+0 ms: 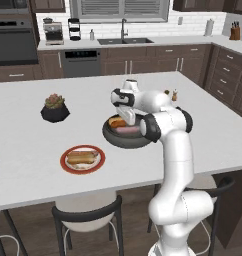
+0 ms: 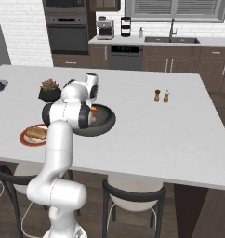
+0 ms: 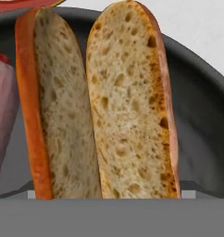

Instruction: Place one bun and one sausage from the bowl on each plate.

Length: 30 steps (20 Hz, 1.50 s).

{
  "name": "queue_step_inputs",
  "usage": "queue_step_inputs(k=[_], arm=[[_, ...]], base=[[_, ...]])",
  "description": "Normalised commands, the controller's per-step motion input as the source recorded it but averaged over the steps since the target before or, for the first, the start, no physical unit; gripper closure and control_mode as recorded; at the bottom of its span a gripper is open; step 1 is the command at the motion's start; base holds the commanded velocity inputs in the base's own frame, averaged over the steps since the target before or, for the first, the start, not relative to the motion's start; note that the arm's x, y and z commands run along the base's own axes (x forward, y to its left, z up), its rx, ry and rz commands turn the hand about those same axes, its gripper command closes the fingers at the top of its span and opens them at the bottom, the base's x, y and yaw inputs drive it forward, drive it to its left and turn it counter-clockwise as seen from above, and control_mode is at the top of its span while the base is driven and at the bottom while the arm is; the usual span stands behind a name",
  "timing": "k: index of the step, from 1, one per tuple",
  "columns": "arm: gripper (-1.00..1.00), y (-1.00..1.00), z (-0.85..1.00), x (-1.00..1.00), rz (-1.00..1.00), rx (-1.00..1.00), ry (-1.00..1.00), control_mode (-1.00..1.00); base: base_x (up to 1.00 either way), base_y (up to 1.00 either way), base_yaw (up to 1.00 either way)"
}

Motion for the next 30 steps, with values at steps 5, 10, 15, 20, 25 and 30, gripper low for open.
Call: queue_step_inputs(k=[5, 10, 15, 20, 25, 30], arm=[[1.0, 0.0, -0.18, 0.0, 0.0, 0.0, -0.05, -1.0], [1.0, -0.01, 0.47, -0.39, -0.02, 0.0, -0.16, -1.0], [1.0, 0.0, 0.94, -0.81, -0.06, 0.0, -0.22, -1.0], [1.0, 0.01, 0.84, -1.0, -0.05, 0.0, -0.2, -1.0], [1.0, 0.0, 0.36, -1.0, -0.09, 0.03, -0.12, -1.0], [1.0, -0.08, 0.1, -1.0, -0.1, 0.01, -0.11, -1.0]], base=[[0.0, 0.0, 0.0], [0.0, 0.0, 0.0], [0.0, 0.0, 0.0], [0.0, 0.0, 0.0], [0.0, 0.0, 0.0], [0.0, 0.0, 0.0]])
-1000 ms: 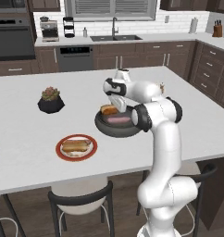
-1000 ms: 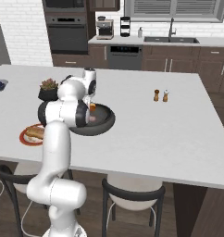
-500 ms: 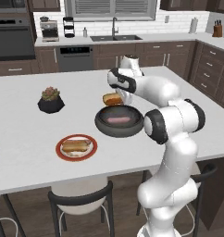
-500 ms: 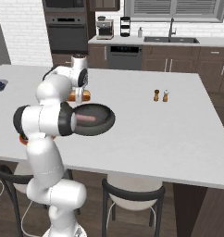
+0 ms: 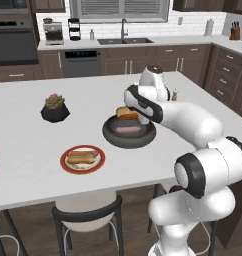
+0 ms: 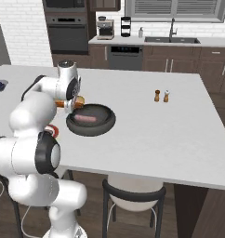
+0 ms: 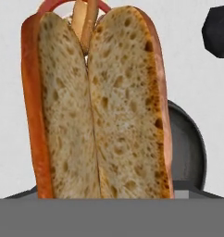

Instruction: Place one bun and one sausage from the bowl on each plate.

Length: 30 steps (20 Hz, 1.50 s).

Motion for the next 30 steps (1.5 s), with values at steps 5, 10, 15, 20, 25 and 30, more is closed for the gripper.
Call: queue_step_inputs(k=[5, 10, 15, 20, 25, 30], arm=[[1.0, -0.07, 0.03, -0.99, -0.06, 0.01, -0.08, -1.0], [1.0, 0.08, 0.0, -0.84, -0.04, -0.01, -0.01, -1.0], [1.0, 0.09, 0.0, -0.15, -0.01, -0.01, 0.0, 1.0], [1.0, 0.0, 0.0, 0.0, 0.0, 0.0, 0.0, 1.0], [1.0, 0.0, 0.0, 0.0, 0.0, 0.0, 0.0, 1.0], [1.0, 0.0, 0.0, 0.0, 0.0, 0.0, 0.0, 1.0]], base=[[0.0, 0.0, 0.0], [0.0, 0.0, 0.0], [-0.69, 0.59, -0.04], [-0.48, 1.0, -0.08], [-0.03, 1.0, -0.03], [0.06, 1.0, -0.02]])
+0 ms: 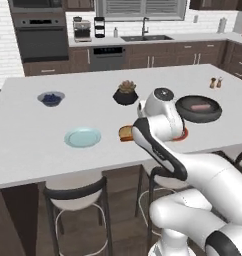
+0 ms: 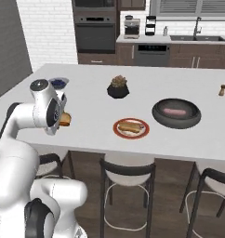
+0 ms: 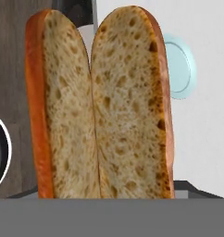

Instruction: Place one bun and one sausage from the bowl on each plate.

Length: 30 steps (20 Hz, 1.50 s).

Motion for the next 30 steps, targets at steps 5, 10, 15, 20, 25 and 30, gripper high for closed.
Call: queue_step_inputs(k=[5, 10, 15, 20, 25, 30], arm=[[1.0, 0.0, 0.0, 0.0, 0.0, 0.0, 0.0, 1.0], [1.0, 0.0, 0.0, 0.0, 0.0, 0.0, 0.0, 1.0], [1.0, -0.02, -0.16, 0.59, -0.07, 0.0, 0.11, -1.0], [1.0, -0.02, -0.67, 1.0, -0.08, 0.01, 0.18, -1.0], [1.0, 0.01, -0.65, 1.0, -0.06, 0.0, 0.14, -1.0], [1.0, 0.01, -0.41, 0.99, -0.06, 0.0, 0.1, -1.0]], base=[[0.45, 1.0, -0.06], [0.99, 0.46, -0.16], [0.4, 0.02, -0.06], [0.0, 0.0, 0.0], [0.0, 0.0, 0.0], [0.0, 0.0, 0.0]])
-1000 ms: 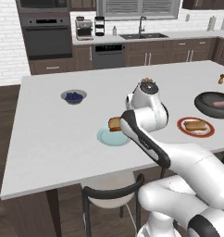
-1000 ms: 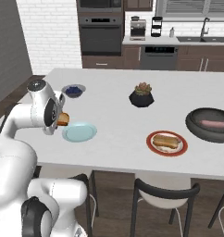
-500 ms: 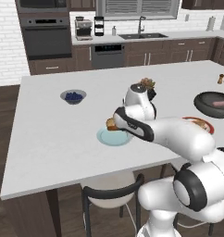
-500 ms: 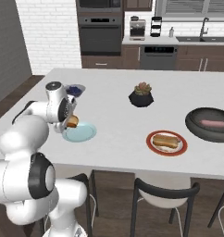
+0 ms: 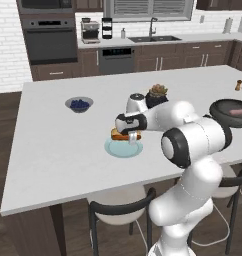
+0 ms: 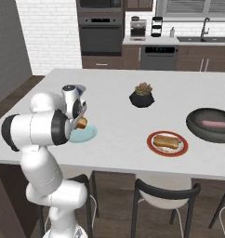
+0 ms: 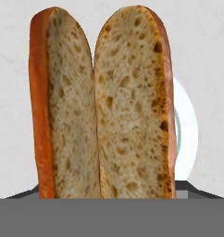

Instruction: Place one bun and one sausage from the bowl on each plate.

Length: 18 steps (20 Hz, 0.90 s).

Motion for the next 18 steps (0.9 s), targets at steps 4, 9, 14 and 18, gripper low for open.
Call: queue_step_inputs(k=[4, 9, 14, 18], arm=[[1.0, 0.0, -0.44, 0.74, -0.05, 0.0, 0.03, -1.0], [1.0, 0.0, -0.52, 0.46, -0.05, 0.0, 0.0, -1.0], [1.0, 0.0, -0.53, 0.21, -0.05, 0.0, 0.0, -1.0], [-1.0, 0.0, -0.23, 0.16, -0.04, 0.0, 0.0, -1.0]], base=[[0.0, 0.0, 0.0], [0.0, 0.0, 0.0], [0.0, 0.0, 0.0], [0.0, 0.0, 0.0]])
